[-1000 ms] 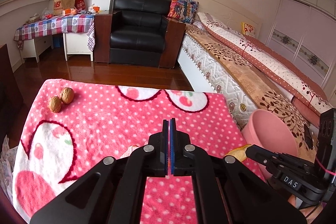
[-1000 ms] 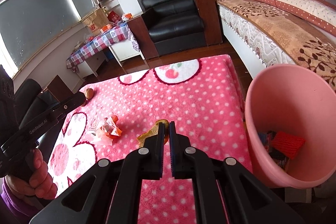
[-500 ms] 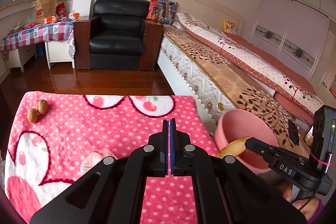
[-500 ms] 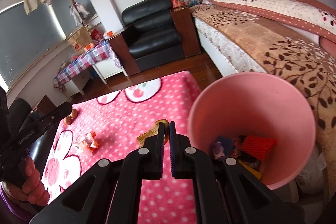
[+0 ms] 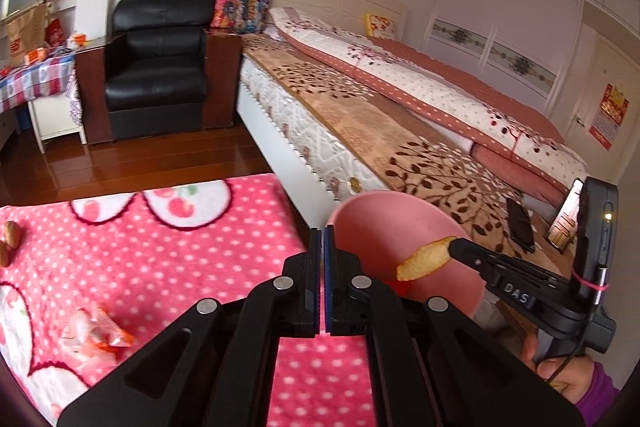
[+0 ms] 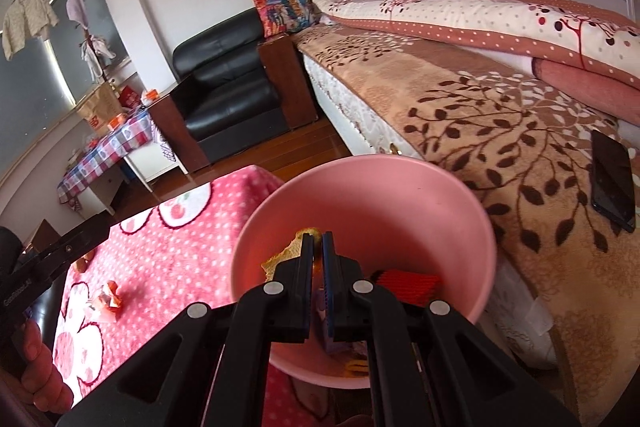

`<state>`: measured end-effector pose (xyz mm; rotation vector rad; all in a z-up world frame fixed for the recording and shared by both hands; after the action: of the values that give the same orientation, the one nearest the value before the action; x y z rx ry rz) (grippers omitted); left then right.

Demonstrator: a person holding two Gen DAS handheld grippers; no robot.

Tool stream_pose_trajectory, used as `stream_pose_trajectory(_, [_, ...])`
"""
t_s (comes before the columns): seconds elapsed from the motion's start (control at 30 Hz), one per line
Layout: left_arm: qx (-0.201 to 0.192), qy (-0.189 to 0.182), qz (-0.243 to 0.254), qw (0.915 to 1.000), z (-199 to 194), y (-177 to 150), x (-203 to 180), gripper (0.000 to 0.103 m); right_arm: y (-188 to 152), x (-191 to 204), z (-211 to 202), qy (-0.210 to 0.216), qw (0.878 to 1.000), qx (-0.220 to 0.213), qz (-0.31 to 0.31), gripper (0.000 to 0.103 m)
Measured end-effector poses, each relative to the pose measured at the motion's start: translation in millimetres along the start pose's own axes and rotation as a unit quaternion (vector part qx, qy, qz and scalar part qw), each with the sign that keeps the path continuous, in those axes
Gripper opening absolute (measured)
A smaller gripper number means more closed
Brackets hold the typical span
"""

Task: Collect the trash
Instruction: 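Carry the orange peel over the pink bucket with the right gripper, then open the right gripper over the bucket while the left returns to the plastic bag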

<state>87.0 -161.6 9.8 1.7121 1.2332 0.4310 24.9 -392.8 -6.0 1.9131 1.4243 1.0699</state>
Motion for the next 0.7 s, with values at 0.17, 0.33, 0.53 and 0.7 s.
stream_pose_trajectory(0.17, [0.004,-0.023,0.025,0.9994,10,-3,-23,0.0,-3,-17,0,-0.01,1.0,0.0,0.01,0.004])
stream_pose_trajectory(0.33, [0.007,-0.016,0.026,0.9995,14,-7,-26,0.001,-8,-27,1,-0.007,1.0,0.004,0.018,0.004])
stream_pose_trajectory(0.53, [-0.002,0.024,-0.008,0.9997,-7,-7,10,0.001,-8,-31,0,-0.005,1.0,0.001,0.017,0.004])
stream_pose_trajectory(0.7, [-0.007,0.087,-0.037,0.9955,-34,-13,55,0.031,-9,-34,2,-0.005,1.0,0.001,0.021,0.004])
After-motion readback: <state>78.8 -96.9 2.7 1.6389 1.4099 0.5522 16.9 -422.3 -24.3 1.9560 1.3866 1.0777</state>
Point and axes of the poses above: each gripper's, at about its wrist camera, not at the fingertips, and z roughly the way its jaws point, x to its left, y to its top, the point moved 1 cm from there along z, roughly the way its jaws point, and after that the axes turned 6 degrees about -x, right-handed, at the moved point
